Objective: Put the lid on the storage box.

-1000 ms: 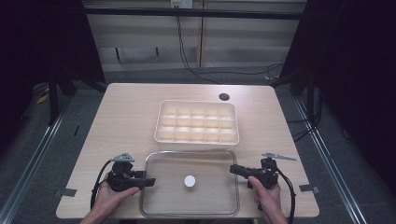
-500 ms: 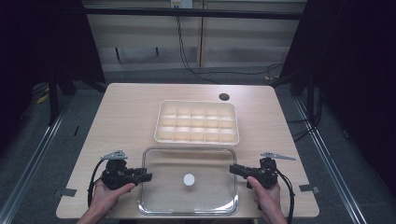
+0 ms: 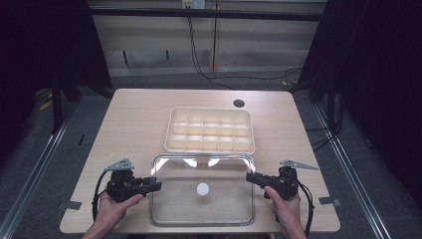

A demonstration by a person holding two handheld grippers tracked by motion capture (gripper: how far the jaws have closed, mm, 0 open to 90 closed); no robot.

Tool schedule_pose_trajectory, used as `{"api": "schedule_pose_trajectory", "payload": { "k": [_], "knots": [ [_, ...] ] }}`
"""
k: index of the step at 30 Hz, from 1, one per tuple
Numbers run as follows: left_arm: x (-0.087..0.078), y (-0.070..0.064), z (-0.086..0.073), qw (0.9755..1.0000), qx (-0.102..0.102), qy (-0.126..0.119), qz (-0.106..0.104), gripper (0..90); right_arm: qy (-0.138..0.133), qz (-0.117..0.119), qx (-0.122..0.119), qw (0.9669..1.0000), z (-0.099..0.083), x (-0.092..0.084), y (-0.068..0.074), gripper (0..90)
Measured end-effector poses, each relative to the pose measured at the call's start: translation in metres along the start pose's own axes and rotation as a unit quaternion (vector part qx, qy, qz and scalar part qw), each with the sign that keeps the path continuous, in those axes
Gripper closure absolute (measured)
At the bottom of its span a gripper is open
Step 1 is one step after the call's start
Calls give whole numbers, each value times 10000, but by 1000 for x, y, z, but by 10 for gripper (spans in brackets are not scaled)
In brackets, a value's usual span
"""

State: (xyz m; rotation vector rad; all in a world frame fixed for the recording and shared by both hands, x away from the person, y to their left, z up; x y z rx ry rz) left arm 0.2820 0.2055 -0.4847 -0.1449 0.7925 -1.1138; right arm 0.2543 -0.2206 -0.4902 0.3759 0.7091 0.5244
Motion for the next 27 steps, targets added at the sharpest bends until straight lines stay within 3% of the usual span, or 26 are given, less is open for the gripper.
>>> {"api": "schedule_pose_trajectory", "payload": {
  "k": [4, 9, 21, 27],
  "knots": [
    [-2, -1, 2, 10000, 12, -48, 13, 638, -38, 0, -11, 10000, 2, -1, 2, 714],
    [-6, -6, 7, 9995, 201, -202, 99, 657, -155, 43, 22, 9999, 6, -6, 5, 729],
    [-8, -12, 17, 9992, 258, -290, 42, 703, -419, 89, 185, 9989, 11, -18, 8, 744],
    [-11, -16, 23, 9989, 298, -351, 40, 728, -555, 71, 102, 9984, 17, -26, 12, 737]
  ]
}}
Point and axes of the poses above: each handheld gripper's, and its own axes: x roughly forward along the jaws, z roughly out of its top, y roughly to its left, the point moved 3 cm from there along x, roughly forward along the jaws, and after that the axes turned 9 degrees about -z, right-handed, at the moved point
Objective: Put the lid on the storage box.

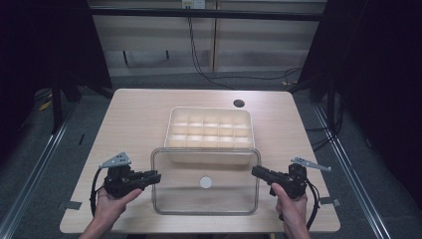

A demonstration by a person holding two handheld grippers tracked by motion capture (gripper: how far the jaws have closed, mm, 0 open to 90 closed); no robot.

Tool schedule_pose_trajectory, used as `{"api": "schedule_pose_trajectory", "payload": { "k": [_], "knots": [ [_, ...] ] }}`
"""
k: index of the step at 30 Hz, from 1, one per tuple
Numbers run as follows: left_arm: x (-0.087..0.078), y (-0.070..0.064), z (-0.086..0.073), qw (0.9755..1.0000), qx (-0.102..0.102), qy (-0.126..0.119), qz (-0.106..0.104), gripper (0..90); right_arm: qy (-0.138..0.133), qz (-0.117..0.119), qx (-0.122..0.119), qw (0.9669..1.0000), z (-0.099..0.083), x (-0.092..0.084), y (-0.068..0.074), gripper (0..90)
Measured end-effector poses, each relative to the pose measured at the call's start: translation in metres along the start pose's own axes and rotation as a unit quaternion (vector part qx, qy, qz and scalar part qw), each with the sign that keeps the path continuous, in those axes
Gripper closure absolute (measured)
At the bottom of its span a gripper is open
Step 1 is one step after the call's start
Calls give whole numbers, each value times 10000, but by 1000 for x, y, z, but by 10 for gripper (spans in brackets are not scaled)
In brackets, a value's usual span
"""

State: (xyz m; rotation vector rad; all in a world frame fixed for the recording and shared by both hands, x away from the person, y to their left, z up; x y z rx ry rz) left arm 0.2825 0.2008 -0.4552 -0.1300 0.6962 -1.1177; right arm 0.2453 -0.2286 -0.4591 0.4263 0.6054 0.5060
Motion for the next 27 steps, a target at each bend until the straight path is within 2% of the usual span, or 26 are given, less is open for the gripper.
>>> {"api": "schedule_pose_trajectory", "payload": {
  "k": [4, 11, 16, 19, 22, 27],
  "knots": [
    [0, -2, 6, 9999, 53, -40, 80, 729, -53, 9, -19, 10000, 6, -3, 3, 735],
    [1, -5, 15, 9999, 79, -120, -11, 733, -193, -2, -30, 9998, 17, -9, 3, 736],
    [2, -6, 20, 9999, 91, -124, -52, 734, -341, 104, 109, 9993, 24, -12, 3, 738],
    [3, -5, 22, 9999, 97, -88, -7, 733, -328, 81, 86, 9994, 26, -13, 4, 739],
    [3, -6, 27, 9999, 110, -130, -16, 734, -287, -33, -27, 9996, 31, -13, 4, 738],
    [1, -6, 31, 9998, 111, -175, -13, 734, -340, -69, -113, 9993, 38, -12, 7, 738]
  ]
}}
Point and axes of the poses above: each handheld gripper's, and its own axes: x roughly forward along the jaws, z roughly out of its top, y roughly to its left, the point moved 3 cm from there along x, roughly forward along the jaws, and after that the axes turned 9 degrees about -z, right-handed, at the moved point
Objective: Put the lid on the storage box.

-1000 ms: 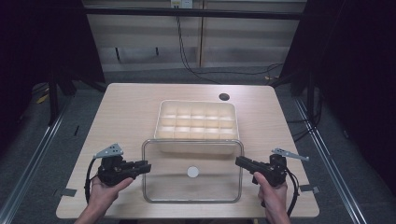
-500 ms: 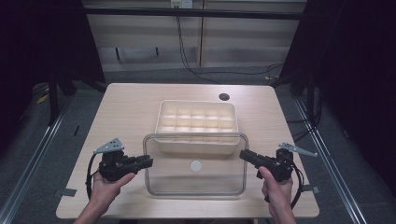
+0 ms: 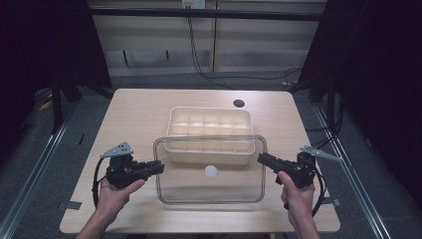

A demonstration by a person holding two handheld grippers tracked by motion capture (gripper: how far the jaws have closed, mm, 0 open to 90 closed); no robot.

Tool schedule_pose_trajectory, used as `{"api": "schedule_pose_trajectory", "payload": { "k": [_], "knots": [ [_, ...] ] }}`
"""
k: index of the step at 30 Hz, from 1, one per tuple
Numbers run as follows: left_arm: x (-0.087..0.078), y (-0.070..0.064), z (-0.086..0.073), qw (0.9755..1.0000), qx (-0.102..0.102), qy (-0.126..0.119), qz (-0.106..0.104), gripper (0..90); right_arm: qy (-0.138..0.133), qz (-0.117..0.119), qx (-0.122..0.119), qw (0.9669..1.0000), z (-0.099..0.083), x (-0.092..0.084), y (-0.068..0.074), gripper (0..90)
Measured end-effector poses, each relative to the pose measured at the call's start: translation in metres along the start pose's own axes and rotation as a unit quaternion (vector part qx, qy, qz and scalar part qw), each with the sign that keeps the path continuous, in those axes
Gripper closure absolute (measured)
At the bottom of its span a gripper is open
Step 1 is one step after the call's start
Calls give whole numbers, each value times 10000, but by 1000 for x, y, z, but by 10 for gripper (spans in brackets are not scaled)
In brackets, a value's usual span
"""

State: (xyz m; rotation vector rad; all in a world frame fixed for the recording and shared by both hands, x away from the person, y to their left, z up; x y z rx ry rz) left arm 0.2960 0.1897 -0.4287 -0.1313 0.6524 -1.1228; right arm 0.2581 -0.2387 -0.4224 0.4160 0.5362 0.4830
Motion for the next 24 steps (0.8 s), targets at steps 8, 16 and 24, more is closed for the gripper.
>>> {"api": "schedule_pose_trajectory", "payload": {
  "k": [8, 16, 24],
  "knots": [
    [-4, 1, 17, 9999, 32, -135, -9, 739, -64, -56, -112, 9999, 13, 3, 2, 735],
    [-8, 4, 28, 9998, 36, -211, -26, 743, -85, 13, -77, 9999, 21, 6, 3, 735],
    [-9, 8, 40, 9996, 37, -282, 52, 740, -153, -10, -189, 9997, 39, 13, 6, 733]
  ]
}}
Point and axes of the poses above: each handheld gripper's, and its own axes: x roughly forward along the jaws, z roughly out of its top, y roughly to its left, the point moved 3 cm from there along x, roughly forward along the jaws, and after that the axes turned 9 degrees about -z, right-handed, at the moved point
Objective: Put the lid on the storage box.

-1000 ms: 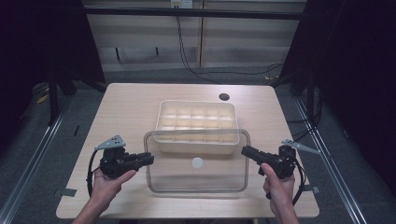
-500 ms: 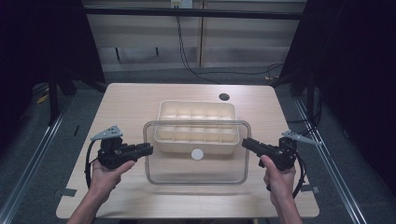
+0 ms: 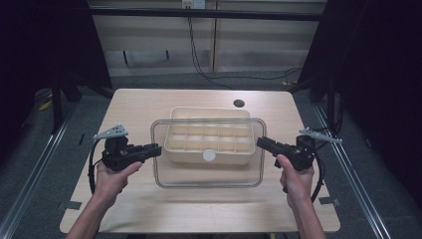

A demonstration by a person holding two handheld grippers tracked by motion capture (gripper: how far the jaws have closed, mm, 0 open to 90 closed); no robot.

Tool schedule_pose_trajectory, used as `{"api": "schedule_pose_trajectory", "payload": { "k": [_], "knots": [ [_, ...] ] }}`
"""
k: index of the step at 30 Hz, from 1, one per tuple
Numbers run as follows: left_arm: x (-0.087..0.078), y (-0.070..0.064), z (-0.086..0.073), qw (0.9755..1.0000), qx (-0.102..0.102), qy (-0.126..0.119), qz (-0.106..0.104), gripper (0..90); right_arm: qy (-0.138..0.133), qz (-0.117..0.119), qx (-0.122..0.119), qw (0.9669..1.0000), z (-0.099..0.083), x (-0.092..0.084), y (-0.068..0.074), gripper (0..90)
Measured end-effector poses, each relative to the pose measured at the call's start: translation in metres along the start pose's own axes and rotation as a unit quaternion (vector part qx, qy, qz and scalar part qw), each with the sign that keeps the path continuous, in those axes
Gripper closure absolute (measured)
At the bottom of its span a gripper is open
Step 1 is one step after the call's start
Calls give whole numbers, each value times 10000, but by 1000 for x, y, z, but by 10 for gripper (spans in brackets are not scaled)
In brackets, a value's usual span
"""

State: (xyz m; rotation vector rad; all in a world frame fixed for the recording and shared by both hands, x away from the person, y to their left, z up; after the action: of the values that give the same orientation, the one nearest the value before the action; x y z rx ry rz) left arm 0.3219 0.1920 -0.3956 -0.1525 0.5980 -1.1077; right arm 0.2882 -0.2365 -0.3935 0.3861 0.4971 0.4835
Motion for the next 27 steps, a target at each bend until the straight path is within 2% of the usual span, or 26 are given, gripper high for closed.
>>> {"api": "schedule_pose_trajectory", "payload": {
  "k": [22, 27],
  "knots": [
    [9, 12, 31, 9996, 151, 99, 210, 733, -81, -100, 15, 9999, 28, 15, -6, 728],
    [9, 17, 45, 9994, 205, 96, 272, 732, -119, -103, 13, 9999, 36, 21, -6, 728]
  ]
}}
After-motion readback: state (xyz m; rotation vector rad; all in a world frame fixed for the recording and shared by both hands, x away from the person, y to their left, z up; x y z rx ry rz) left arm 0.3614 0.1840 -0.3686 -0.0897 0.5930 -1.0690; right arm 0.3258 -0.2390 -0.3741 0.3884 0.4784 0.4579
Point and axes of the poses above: each handheld gripper's, and its own axes: x roughly forward along the jaws, z roughly out of its top, y roughly to its left, the point moved 3 cm from there along x, roughly forward along the jaws, and after that the axes turned 9 degrees about -z, right-handed, at the moved point
